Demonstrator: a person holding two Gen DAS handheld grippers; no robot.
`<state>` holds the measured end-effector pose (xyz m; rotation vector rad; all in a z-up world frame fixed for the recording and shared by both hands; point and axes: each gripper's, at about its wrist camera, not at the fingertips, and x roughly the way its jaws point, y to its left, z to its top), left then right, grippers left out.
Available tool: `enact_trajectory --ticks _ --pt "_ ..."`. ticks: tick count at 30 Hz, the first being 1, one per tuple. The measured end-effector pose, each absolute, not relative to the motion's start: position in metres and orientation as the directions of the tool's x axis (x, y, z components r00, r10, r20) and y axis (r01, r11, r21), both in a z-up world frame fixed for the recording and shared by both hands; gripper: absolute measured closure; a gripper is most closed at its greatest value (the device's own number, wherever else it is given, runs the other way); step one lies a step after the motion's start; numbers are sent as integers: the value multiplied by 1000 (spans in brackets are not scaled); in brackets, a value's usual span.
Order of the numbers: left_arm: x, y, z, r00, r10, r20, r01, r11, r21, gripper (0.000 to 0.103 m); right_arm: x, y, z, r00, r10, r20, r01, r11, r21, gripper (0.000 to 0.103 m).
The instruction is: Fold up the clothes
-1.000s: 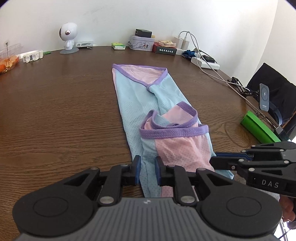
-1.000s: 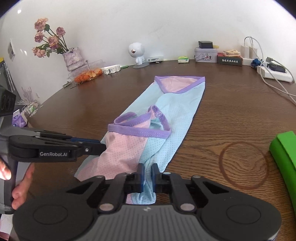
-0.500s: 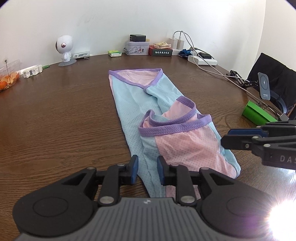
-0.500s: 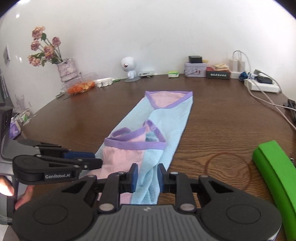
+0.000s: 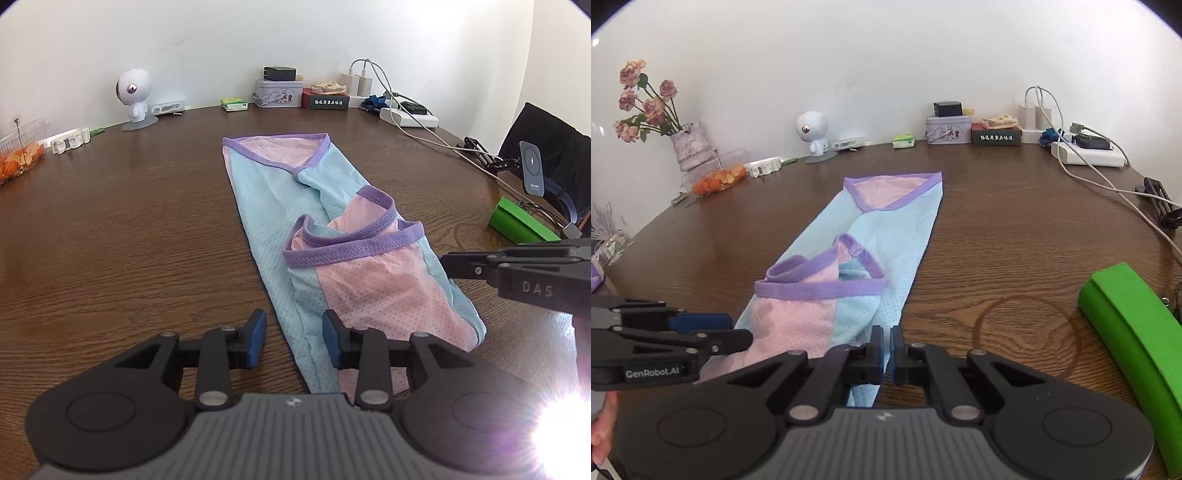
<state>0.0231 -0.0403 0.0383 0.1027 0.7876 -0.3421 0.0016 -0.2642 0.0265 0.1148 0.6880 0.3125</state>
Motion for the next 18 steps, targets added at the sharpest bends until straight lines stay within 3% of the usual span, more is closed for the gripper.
enact_trajectory --ticks 2,4,7,12,14,15,16,17,18 --pt "19 -34 45 644 -271 -715 351 936 -38 67 -11 -273 37 715 394 -577 -337 918 210 88" --pt "8 -25 52 647 -307 -698 391 920 -43 55 -27 -276 41 693 458 -556 -449 878 164 61" --pt "-13 -22 54 629 -398 -667 532 846 -3 44 -53 -274 43 654 532 -538 -602 796 55 60" --pt "-21 -38 43 582 -378 -720 609 790 77 44 -49 -249 30 623 483 -616 -690 710 -141 63" --pt "-21 -41 38 577 -385 -720 628 773 90 47 -46 -245 26 617 475 -628 -705 689 -170 70" --pt "-19 -40 37 572 -399 -717 634 770 77 54 -43 -244 24 612 471 -636 -707 686 -173 78" --pt "-17 -39 36 566 -413 -713 640 766 64 66 -39 -244 22 602 472 -644 -709 687 -160 88" --pt "-14 -38 36 556 -426 -714 643 764 46 73 -38 -245 20 599 484 -638 -709 691 -142 90" --pt "-12 -37 36 555 -427 -714 642 766 40 90 -37 -246 19 593 490 -639 -708 695 -123 92"
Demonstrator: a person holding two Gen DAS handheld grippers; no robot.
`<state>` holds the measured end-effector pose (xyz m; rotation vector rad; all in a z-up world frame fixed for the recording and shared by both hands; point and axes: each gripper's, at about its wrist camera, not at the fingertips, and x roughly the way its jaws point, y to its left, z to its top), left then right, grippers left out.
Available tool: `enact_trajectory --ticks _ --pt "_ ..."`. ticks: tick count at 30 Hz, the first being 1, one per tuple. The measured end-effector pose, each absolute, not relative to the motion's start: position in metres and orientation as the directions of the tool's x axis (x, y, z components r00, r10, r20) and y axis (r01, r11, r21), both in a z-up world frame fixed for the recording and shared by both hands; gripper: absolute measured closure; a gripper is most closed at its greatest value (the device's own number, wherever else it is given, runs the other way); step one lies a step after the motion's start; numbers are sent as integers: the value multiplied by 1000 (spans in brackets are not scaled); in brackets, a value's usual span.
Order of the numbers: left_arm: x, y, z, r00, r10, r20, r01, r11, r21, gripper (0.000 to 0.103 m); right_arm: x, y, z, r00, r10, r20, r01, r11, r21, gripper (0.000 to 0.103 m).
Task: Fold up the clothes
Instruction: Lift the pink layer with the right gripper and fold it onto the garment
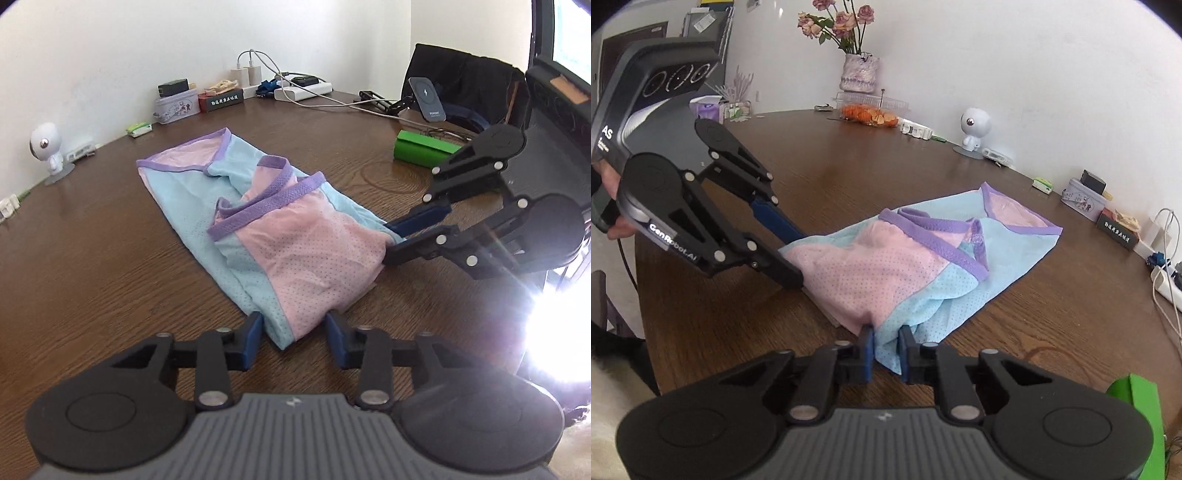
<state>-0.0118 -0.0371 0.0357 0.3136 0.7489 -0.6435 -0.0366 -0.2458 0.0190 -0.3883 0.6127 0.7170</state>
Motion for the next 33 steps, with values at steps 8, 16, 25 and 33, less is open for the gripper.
enact_trajectory --ticks 8,16,25,33 --pt "-38 -13 37 554 -461 -693 642 767 3 99 -71 -259 27 524 549 -650 -721 693 5 98" --pt "-73 -9 95 626 -547 -556 657 754 -2 100 -101 -283 76 536 616 -577 -727 684 55 98" --pt "30 -37 101 695 -494 -521 550 833 -56 99 18 -283 96 624 547 -558 -669 743 -21 98" --pt "85 -40 58 676 -386 -628 449 891 -65 56 96 -254 44 598 374 -709 -599 796 -85 87"
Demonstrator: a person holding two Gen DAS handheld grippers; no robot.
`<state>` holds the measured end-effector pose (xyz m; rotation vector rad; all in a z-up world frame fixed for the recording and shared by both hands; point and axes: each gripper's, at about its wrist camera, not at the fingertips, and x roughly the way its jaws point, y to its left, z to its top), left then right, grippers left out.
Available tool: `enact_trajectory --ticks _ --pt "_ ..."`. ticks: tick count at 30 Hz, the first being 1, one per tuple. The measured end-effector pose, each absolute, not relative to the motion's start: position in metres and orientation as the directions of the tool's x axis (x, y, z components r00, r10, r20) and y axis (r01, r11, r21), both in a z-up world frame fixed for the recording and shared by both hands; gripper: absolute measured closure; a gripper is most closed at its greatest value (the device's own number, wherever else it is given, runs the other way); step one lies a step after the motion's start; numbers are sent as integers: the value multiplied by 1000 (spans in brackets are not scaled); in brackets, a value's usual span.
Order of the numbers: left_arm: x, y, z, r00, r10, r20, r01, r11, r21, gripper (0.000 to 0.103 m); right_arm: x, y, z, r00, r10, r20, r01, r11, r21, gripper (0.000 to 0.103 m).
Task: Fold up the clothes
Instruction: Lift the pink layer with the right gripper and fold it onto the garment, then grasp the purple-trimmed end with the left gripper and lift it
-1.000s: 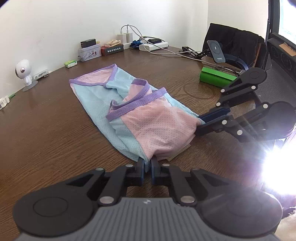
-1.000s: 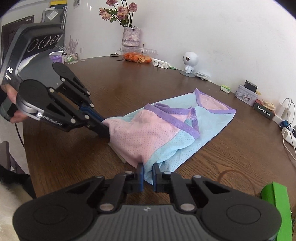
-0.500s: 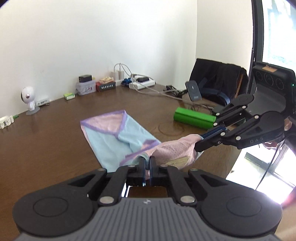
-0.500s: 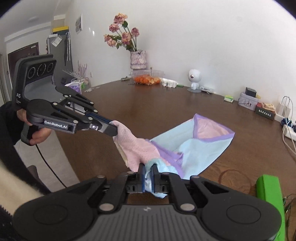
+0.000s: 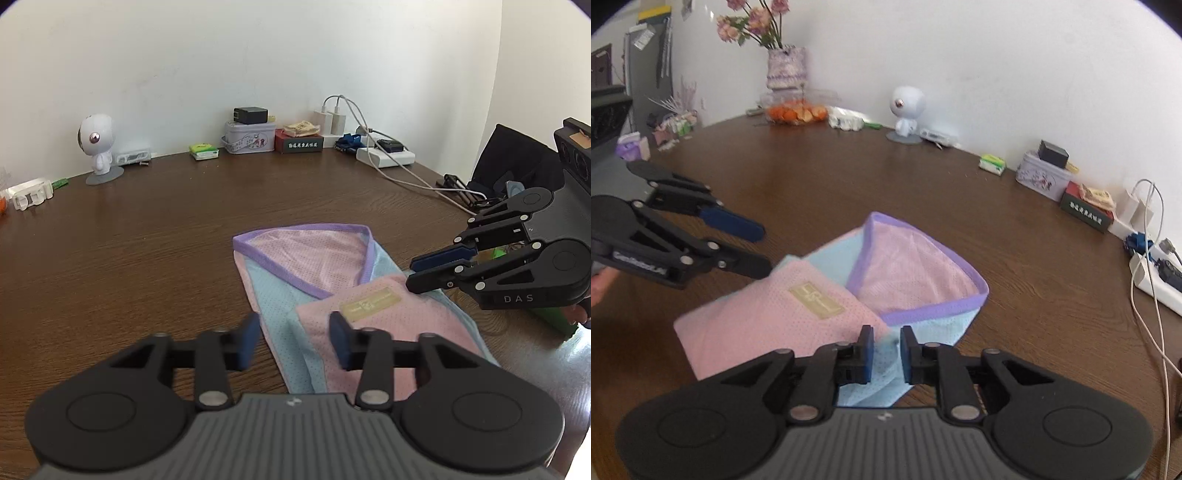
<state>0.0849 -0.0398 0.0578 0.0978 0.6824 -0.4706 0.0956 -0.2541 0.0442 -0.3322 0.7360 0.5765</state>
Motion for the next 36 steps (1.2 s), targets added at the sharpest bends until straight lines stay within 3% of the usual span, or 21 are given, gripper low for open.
enact_trajectory --ticks 4,7,10,12,15,18,22,25,29,32,34,36 --pt "70 -28 60 637 -417 -648 438 888 -141 55 76 -271 61 671 365 -645 -526 848 -68 84" --pt "59 -31 58 608 -450 -654 434 878 -200 55 57 -284 76 682 453 -574 -502 861 82 81" --pt "56 -43 47 591 -430 -683 436 882 -178 60 48 -271 54 612 516 -599 -528 831 177 85" --pt "55 -48 39 591 -405 -698 422 892 -161 63 46 -261 33 608 455 -651 -502 855 129 85" --pt "45 -49 38 614 -383 -690 405 903 -141 61 27 -267 35 662 438 -608 -462 877 129 78" --pt "34 -46 41 663 -338 -668 355 927 -116 49 9 -281 45 711 436 -552 -409 895 179 64" --pt "24 -29 50 692 -344 -635 293 937 -188 47 -22 -292 41 706 459 -539 -405 886 225 64" --pt "22 -23 51 680 -382 -625 282 924 -258 47 -41 -285 39 719 446 -534 -429 888 164 64" --pt "27 -36 43 661 -341 -668 280 939 -202 48 -31 -276 33 730 422 -537 -420 898 135 75" --pt "30 -43 36 645 -343 -683 293 936 -193 65 -20 -272 25 720 411 -560 -407 903 139 96" --pt "29 -47 34 639 -352 -683 307 932 -193 87 -21 -276 23 728 383 -568 -378 916 132 98" --pt "27 -50 32 638 -352 -685 310 932 -189 89 -24 -284 23 741 349 -574 -332 933 139 99"
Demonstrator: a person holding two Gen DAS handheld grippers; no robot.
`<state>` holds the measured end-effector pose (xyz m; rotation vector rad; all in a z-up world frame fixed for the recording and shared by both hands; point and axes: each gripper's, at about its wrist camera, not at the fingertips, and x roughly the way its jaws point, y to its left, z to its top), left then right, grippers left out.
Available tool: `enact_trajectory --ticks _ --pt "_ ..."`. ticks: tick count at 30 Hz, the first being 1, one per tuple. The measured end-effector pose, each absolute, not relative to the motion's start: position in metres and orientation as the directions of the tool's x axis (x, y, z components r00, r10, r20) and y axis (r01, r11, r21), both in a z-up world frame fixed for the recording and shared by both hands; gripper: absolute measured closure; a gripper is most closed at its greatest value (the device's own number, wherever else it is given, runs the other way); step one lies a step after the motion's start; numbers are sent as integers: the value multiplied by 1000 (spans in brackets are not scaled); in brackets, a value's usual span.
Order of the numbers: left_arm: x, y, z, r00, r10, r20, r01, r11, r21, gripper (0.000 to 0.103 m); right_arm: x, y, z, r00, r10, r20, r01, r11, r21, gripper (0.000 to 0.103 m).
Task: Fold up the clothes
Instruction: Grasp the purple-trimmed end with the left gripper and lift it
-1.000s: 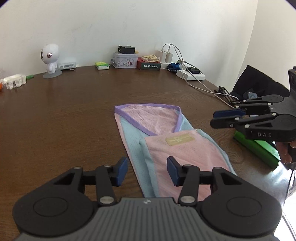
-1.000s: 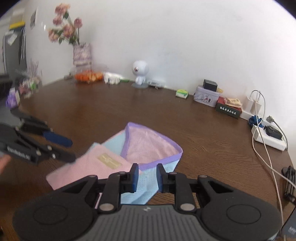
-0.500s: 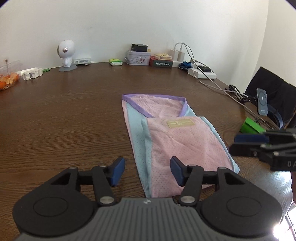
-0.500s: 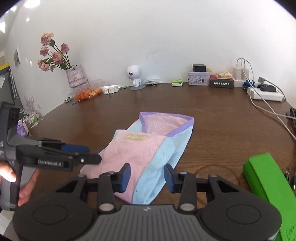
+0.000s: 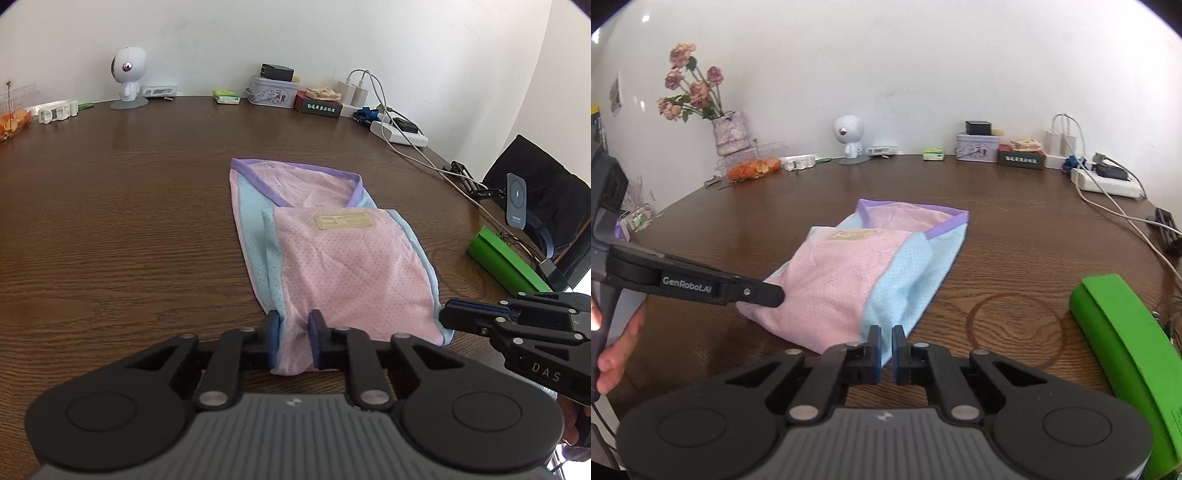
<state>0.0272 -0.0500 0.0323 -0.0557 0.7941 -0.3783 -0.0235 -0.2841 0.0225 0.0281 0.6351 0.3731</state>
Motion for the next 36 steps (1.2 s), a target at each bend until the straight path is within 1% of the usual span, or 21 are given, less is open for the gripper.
enact_trajectory --ticks 4,5,6,8,9,10,12,14,15,16,17,19,21,24,29,30,31,32,33,34,36 --pt "23 -53 34 638 -345 -688 305 934 -185 91 -25 -308 25 768 267 -581 -208 964 168 99" --pt "22 -53 35 641 -344 -686 299 935 -189 90 -27 -308 28 769 296 -566 -230 955 187 97" --pt "21 -51 36 646 -342 -682 288 937 -197 89 -29 -307 30 769 325 -551 -252 945 206 92" --pt "18 -46 39 656 -338 -674 267 940 -211 87 -29 -302 32 757 378 -533 -305 926 223 69" --pt "16 -43 40 659 -338 -672 266 940 -213 85 -28 -297 33 747 401 -531 -333 916 223 56" --pt "15 -41 41 659 -340 -670 267 940 -215 75 -25 -291 31 740 402 -539 -346 915 206 58" --pt "12 -40 41 658 -343 -671 276 938 -210 64 -19 -282 25 718 415 -559 -368 908 201 61" --pt "10 -43 38 649 -345 -678 293 936 -196 62 -13 -278 20 688 439 -578 -381 896 227 71" --pt "9 -44 37 644 -347 -681 301 934 -191 65 -10 -276 17 675 447 -587 -387 892 234 83" --pt "9 -46 35 640 -346 -686 303 934 -188 79 -9 -275 16 669 449 -593 -388 891 237 89" --pt "9 -47 34 637 -342 -691 302 935 -184 87 -8 -276 16 665 451 -595 -386 890 243 90" --pt "7 -48 33 642 -331 -692 294 939 -177 93 -7 -277 16 657 455 -601 -381 889 255 95" --pt "3 -47 33 638 -337 -692 296 937 -184 97 -8 -281 17 641 460 -614 -380 886 267 97" --pt "-7 -46 33 623 -353 -698 316 930 -189 98 -12 -285 21 610 478 -633 -396 875 279 98" --pt "-33 -43 40 563 -376 -736 338 918 -210 97 -28 -291 27 523 503 -688 -408 857 315 98" --pt "-36 -39 43 554 -375 -743 333 918 -216 93 -31 -292 30 495 509 -704 -415 850 324 95" --pt "-38 -33 47 545 -375 -749 324 919 -224 83 -33 -294 37 487 515 -706 -437 843 313 91" --pt "-37 -28 51 540 -375 -753 319 920 -229 77 -35 -296 44 480 520 -707 -459 835 303 91" --pt "-31 -23 57 554 -370 -746 306 924 -231 65 -31 -300 55 499 526 -689 -467 833 297 83" --pt "-20 -21 64 580 -361 -731 289 929 -230 62 -27 -303 66 518 530 -671 -475 831 290 71" --pt "8 -19 77 626 -345 -699 260 938 -229 60 -5 -307 84 577 520 -630 -469 842 265 62"
